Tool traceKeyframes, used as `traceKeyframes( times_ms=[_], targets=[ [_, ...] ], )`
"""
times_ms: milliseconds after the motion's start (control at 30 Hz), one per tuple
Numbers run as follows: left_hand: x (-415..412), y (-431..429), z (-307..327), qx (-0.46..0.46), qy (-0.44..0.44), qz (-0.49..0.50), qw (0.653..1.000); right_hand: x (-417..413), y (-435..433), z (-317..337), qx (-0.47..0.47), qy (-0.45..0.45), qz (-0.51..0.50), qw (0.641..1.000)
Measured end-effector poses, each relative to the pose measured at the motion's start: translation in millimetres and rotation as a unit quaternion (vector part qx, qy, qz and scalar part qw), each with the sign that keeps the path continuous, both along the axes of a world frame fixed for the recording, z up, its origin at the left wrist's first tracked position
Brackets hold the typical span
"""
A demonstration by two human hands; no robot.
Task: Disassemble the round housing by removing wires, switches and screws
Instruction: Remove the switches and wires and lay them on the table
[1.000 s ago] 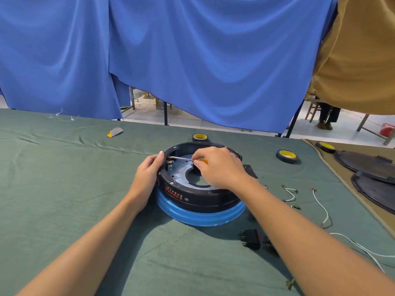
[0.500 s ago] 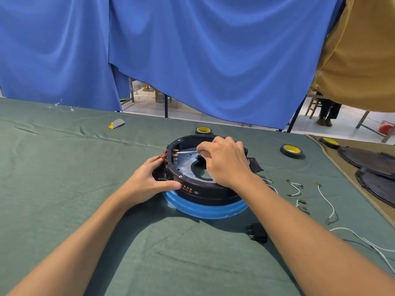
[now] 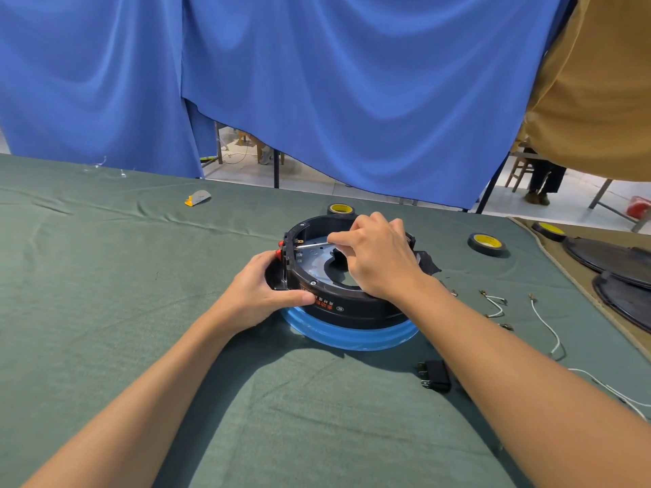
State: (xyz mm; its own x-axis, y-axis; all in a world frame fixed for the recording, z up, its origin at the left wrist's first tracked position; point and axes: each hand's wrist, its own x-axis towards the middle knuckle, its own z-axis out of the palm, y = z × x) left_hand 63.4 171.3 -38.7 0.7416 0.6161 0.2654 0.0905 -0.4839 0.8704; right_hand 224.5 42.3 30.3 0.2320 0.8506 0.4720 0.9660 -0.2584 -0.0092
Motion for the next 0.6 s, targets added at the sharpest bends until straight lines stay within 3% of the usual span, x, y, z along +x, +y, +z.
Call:
traceKeyframes(
  times_ms=[300,467,600],
  targets=[
    [3.0,-0.1,-2.9,-0.016,-0.006,0.010,1.000,1.6,3.7,-0.1,-0.028,0.018,0.009,0.999],
    [2.6,-1.4,-2.6,-0.016,-0.010,0.005,1.000,0.9,-1.4,-1.8,0.033,0.019,-0.017,0.999],
    [2.7,-3.2,-1.0,-0.023,-0.006,0.006,1.000,0.7,-1.6,-2.4,0.013,0.042,-0.008,0.999]
  ],
)
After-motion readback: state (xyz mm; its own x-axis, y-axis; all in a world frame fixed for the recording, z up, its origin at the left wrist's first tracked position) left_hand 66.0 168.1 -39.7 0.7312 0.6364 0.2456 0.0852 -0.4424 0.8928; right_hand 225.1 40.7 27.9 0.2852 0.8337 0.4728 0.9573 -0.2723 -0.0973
